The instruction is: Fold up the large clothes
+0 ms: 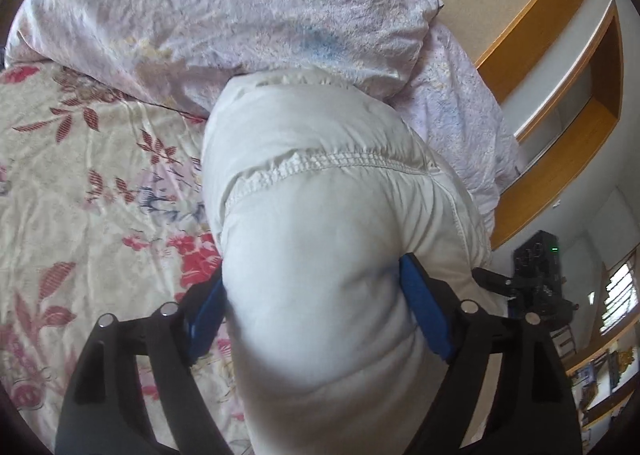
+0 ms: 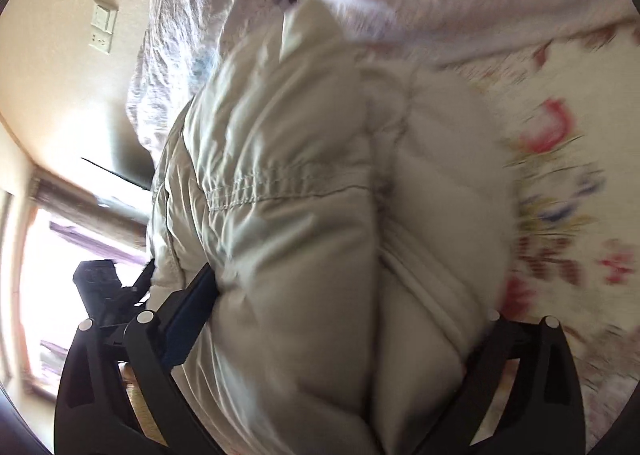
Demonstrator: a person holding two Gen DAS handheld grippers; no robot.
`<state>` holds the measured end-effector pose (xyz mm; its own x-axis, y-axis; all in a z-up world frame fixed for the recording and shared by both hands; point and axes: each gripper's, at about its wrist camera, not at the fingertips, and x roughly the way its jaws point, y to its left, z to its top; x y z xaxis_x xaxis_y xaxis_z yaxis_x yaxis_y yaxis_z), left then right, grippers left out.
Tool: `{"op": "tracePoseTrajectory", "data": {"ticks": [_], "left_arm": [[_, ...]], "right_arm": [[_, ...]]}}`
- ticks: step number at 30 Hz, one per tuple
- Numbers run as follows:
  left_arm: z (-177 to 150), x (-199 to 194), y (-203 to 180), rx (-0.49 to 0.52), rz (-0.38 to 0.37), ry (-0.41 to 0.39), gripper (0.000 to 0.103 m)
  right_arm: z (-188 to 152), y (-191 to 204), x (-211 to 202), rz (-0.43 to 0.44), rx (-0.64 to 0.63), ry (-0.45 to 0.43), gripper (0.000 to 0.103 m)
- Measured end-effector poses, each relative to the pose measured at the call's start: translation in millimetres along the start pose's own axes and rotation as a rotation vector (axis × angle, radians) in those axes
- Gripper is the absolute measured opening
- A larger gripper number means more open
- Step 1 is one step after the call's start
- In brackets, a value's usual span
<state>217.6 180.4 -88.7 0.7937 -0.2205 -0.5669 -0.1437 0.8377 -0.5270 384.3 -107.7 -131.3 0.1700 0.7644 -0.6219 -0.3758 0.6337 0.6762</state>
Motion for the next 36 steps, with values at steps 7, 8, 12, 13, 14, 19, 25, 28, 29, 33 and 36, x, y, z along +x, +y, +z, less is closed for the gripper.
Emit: {"op": "tracePoseTrajectory", "data": {"ticks": [7, 8, 12, 13, 14, 19, 25, 28, 29, 33, 36], "left_arm": [[7.1, -44.1, -32.6, 0.159, 0.211, -0.139, 0.098], [8.3, -44.6, -40.2, 0.189, 0.249, -0.147, 0.099], [8.7, -34.1, -63.4, 0.276, 0.327, -0.141, 0.099], [8.1, -29.9, -67.4, 0.293, 0.335, -0.133, 0.099], [6.4, -24.4, -70.6, 0.310, 0.346, -0.120, 0.099], [-3.7, 3.0, -73.0, 0.365, 0.387, -0.078, 0.100], [-4.9, 18.6, -60.1, 0.315, 0.322, -0.038, 0.101], [-6.3, 26.2, -55.9, 0.291, 0.302, -0.023, 0.101], [-7.2, 28.2, -56.3, 0.293, 0.305, -0.022, 0.101], [-10.8, 38.0, -56.4, 0.309, 0.316, -0.022, 0.101], [-12.2, 44.1, -51.4, 0.299, 0.312, -0.014, 0.101]], "right_arm": [[-3.3, 37.9, -80.7, -0.234, -0.112, -0.315, 0.097], [-1.9, 49.8, -80.9, -0.249, -0.148, -0.323, 0.088], [-9.5, 89.5, -62.4, -0.351, -0.313, -0.314, 0.062], [-11.1, 94.4, -57.6, -0.371, -0.340, -0.304, 0.060], [-10.9, 97.9, -50.4, -0.391, -0.359, -0.300, 0.056], [-17.4, 90.2, -28.9, -0.459, -0.400, -0.298, 0.052], [-20.5, 71.9, -9.9, -0.487, -0.405, -0.228, 0.052], [-18.6, 66.0, -3.8, -0.482, -0.397, -0.207, 0.053], [-19.2, 64.0, -2.0, -0.483, -0.399, -0.207, 0.053], [-20.6, 57.2, 3.6, -0.481, -0.391, -0.208, 0.053], [-22.8, 59.2, 7.5, -0.512, -0.405, -0.206, 0.053]]}}
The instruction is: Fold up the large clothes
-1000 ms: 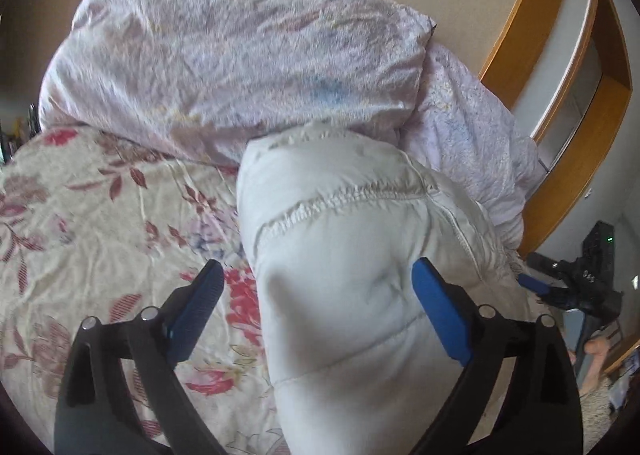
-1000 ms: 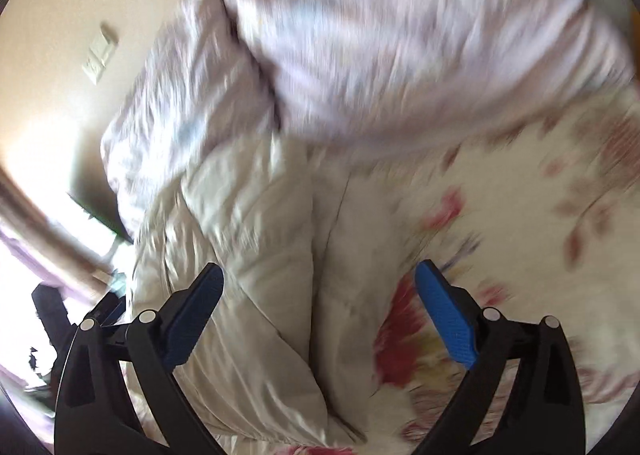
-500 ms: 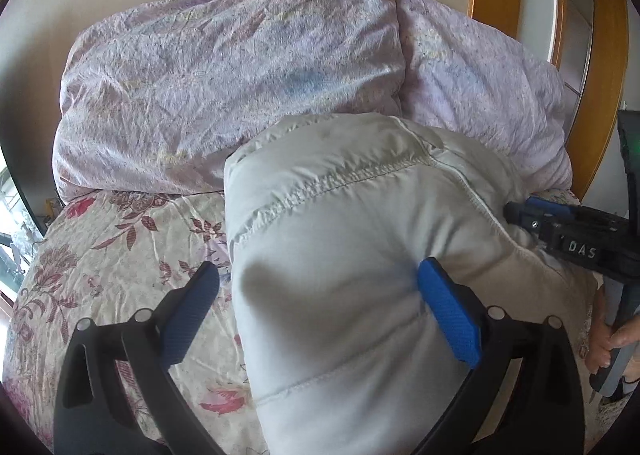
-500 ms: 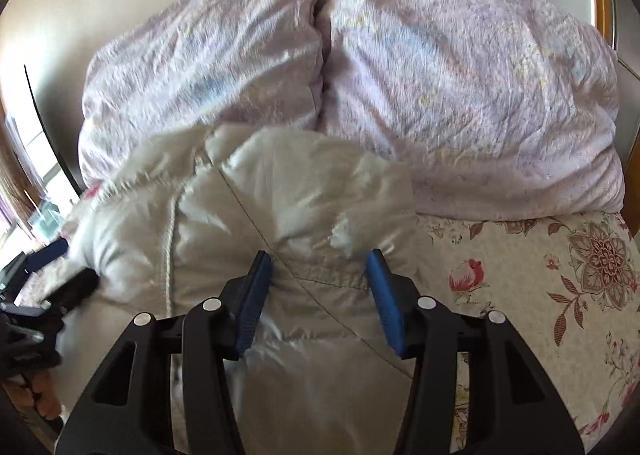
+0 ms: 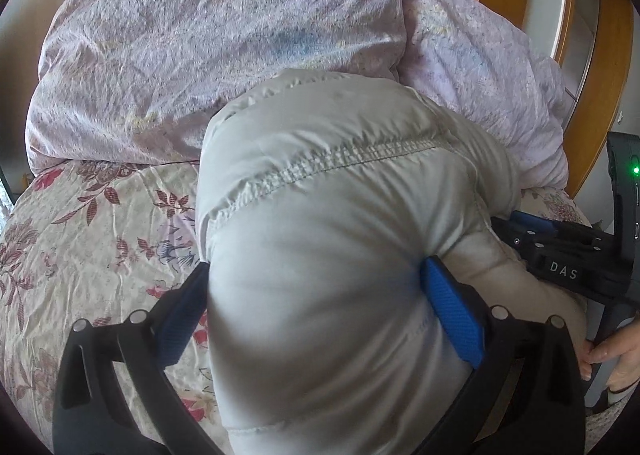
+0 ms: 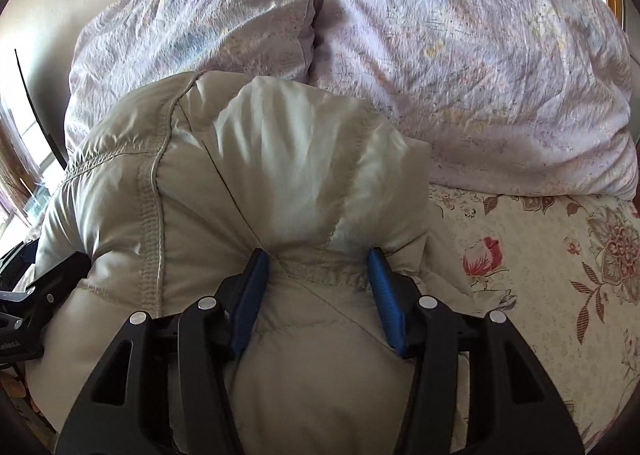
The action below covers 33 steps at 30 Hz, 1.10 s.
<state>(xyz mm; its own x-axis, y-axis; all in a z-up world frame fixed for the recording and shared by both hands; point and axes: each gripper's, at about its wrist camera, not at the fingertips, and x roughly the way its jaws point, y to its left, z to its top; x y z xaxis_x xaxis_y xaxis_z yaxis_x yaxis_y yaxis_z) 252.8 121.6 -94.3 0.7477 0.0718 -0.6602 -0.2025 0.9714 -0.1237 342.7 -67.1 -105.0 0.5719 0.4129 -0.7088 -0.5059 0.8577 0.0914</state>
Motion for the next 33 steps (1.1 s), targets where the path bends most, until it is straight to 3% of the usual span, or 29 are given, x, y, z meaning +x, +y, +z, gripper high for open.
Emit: {"op": "tracePoseTrajectory", "data": {"ticks": [3, 5, 7, 11, 14, 23, 26, 33], "left_arm": [[-4.2, 2.2, 3.2, -0.007, -0.003, 0.001, 0.101], [-5.0, 2.9, 5.3, -0.016, -0.012, 0.003, 0.101], [-5.3, 2.9, 5.4, -0.016, -0.012, 0.003, 0.101], [-5.3, 2.2, 4.6, -0.020, -0.018, 0.000, 0.101], [-5.0, 1.6, 1.4, -0.011, -0.016, -0.007, 0.101], [-3.3, 3.0, -1.5, -0.006, -0.002, -0.009, 0.101], [-4.1, -7.3, 3.3, -0.025, -0.012, -0.003, 0.101], [-17.5, -54.6, -4.8, 0.032, 0.079, -0.069, 0.101]], "right_arm": [[10.7, 7.5, -15.8, -0.010, 0.002, -0.007, 0.052], [19.0, 10.0, -31.1, 0.033, 0.019, -0.077, 0.052], [29.1, 15.6, -38.1, 0.004, 0.005, -0.134, 0.052], [39.3, 10.7, -8.0, -0.085, 0.011, -0.074, 0.053], [32.1, -6.2, 12.4, -0.025, 0.089, -0.056, 0.055], [24.2, -15.7, 30.0, -0.054, 0.119, -0.069, 0.065], [18.4, -17.4, 12.3, -0.104, 0.133, -0.071, 0.081], [-14.5, -32.6, -53.3, -0.062, 0.182, -0.109, 0.088]]}}
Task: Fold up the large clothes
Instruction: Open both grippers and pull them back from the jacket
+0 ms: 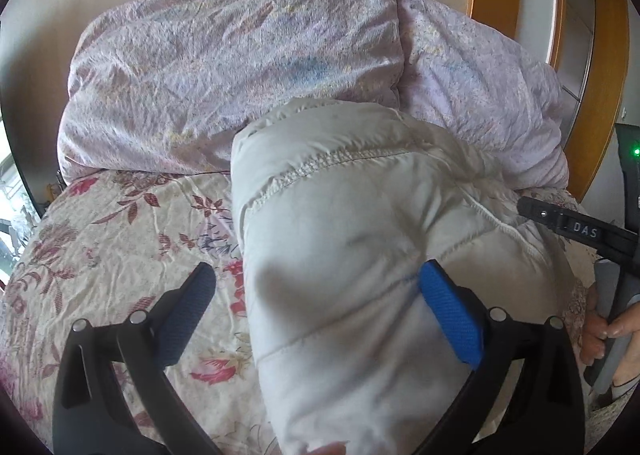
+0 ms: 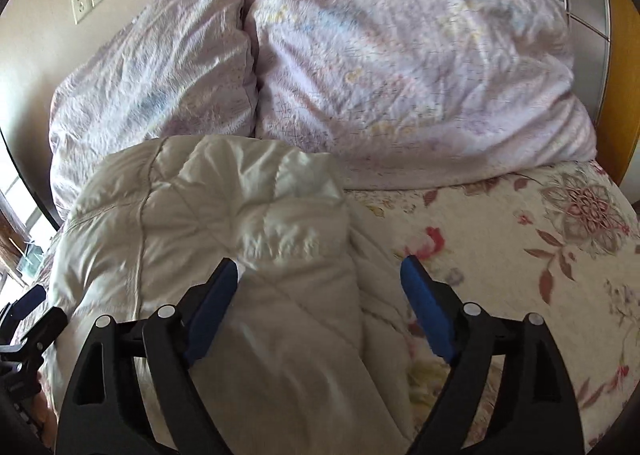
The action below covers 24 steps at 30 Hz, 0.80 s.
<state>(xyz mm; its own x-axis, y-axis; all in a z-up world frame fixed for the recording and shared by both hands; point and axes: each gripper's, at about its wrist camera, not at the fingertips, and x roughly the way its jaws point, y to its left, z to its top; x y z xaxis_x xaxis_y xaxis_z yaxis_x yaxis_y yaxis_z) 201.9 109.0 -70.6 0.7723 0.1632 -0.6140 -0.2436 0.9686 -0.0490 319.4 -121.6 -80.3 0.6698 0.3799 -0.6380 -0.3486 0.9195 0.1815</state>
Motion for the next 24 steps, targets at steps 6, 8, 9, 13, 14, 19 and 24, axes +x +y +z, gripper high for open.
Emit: {"op": "tracePoseTrajectory", "data": {"ticks": [6, 8, 9, 13, 14, 19, 24], "left_arm": [[-11.7, -29.8, -3.4, -0.018, 0.013, -0.002, 0.101], [-15.4, -36.8, -5.3, -0.018, 0.017, 0.002, 0.101], [-17.5, -40.5, -7.0, -0.017, 0.016, 0.001, 0.101], [-28.3, -59.2, -11.7, -0.023, -0.002, 0.004, 0.101], [-31.8, -64.5, -12.4, -0.028, -0.004, 0.009, 0.101], [-50.3, -86.3, -16.7, -0.030, 0.014, 0.027, 0.101], [-67.8, -98.6, -18.0, -0.040, 0.039, 0.046, 0.101]], "right_arm": [[-16.1, -1.1, -34.7, -0.013, -0.005, 0.010, 0.099], [-24.2, -0.3, -47.3, -0.016, -0.003, 0.021, 0.101], [-27.3, 0.4, -51.6, -0.022, -0.002, 0.030, 0.102], [-39.1, 2.7, -67.2, -0.020, 0.000, 0.051, 0.102], [-42.7, 2.6, -72.6, -0.011, 0.004, 0.050, 0.102], [-62.1, 0.7, -95.0, 0.016, 0.023, 0.050, 0.102], [-82.7, 3.6, -110.1, -0.006, 0.009, 0.052, 0.102]]}}
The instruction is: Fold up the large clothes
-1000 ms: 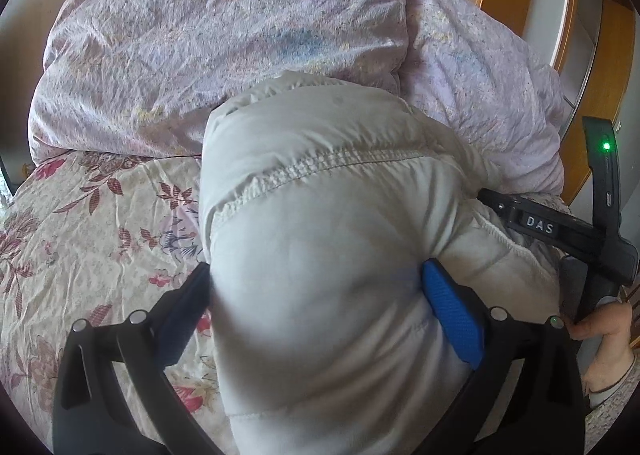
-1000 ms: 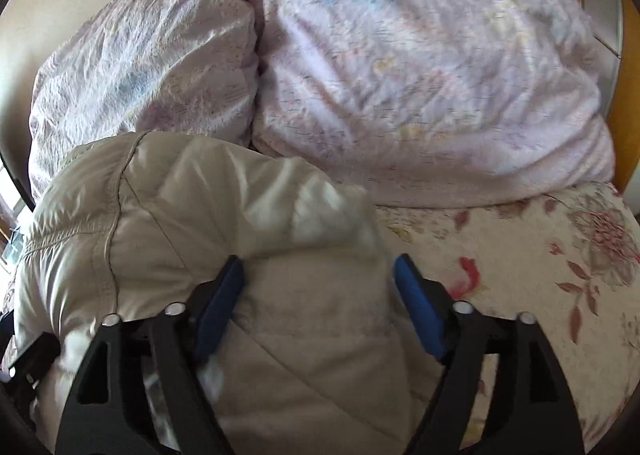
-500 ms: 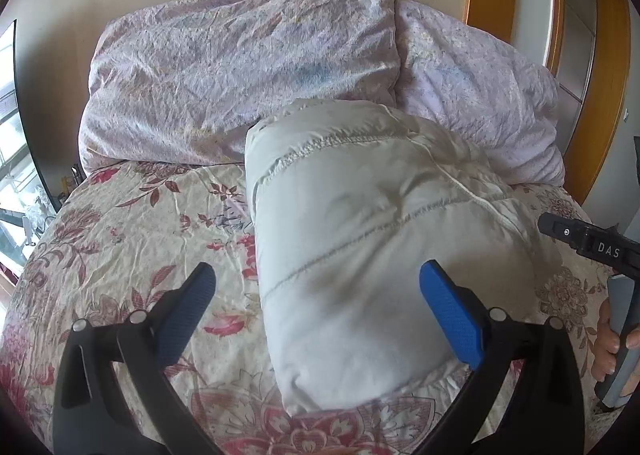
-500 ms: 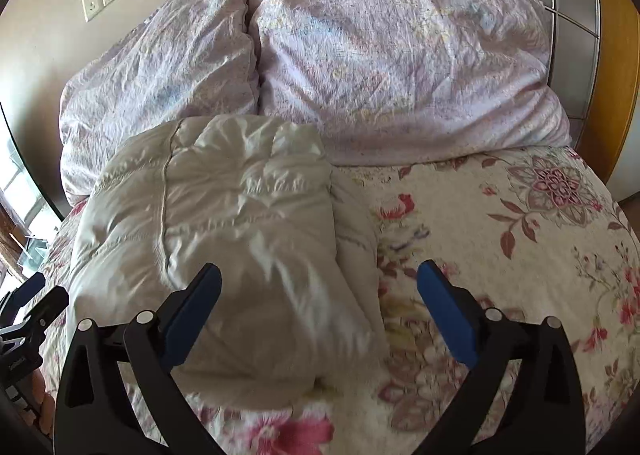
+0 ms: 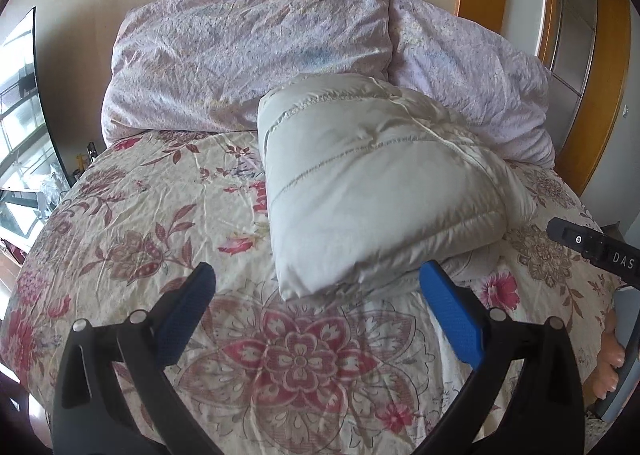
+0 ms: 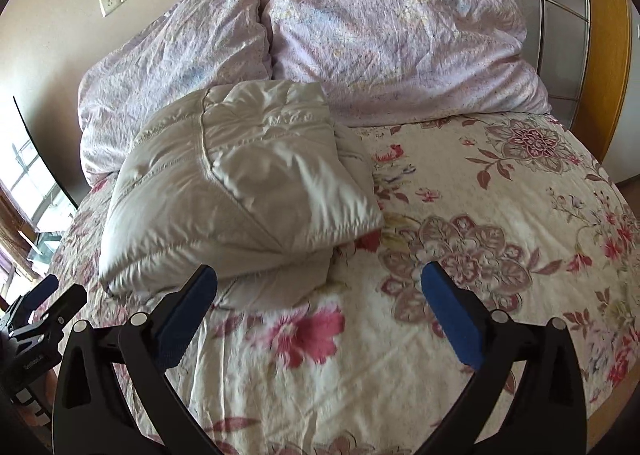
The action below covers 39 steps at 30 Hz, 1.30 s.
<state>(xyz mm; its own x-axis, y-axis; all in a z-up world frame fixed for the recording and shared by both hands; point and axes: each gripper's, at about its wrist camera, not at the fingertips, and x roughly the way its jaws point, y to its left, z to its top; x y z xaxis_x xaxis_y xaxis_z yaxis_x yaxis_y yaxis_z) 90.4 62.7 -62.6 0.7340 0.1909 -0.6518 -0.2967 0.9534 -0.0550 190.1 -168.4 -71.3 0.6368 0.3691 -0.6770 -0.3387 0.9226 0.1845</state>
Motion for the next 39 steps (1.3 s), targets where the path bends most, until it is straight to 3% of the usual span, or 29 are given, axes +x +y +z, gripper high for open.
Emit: {"op": "tracePoseTrajectory", "data": {"ticks": [6, 21, 28, 39], "left_arm": [[-19.5, -5.6, -1.6, -0.002, 0.020, 0.019, 0.101], [-31.5, -12.2, -6.8, -0.019, -0.018, 0.070, 0.101], [-30.6, -18.9, -11.5, -0.019, -0.042, 0.095, 0.101], [-24.0, -37.1, -16.0, -0.021, -0.065, 0.097, 0.101]], "right_arm": [[-20.7, 10.3, -7.9, -0.043, -0.062, -0.009, 0.102], [-38.8, 15.4, -20.3, -0.007, -0.094, 0.057, 0.102], [-39.3, 20.9, -31.7, 0.010, -0.117, 0.094, 0.102], [-30.5, 35.7, -58.4, 0.031, -0.178, 0.078, 0.102]]}}
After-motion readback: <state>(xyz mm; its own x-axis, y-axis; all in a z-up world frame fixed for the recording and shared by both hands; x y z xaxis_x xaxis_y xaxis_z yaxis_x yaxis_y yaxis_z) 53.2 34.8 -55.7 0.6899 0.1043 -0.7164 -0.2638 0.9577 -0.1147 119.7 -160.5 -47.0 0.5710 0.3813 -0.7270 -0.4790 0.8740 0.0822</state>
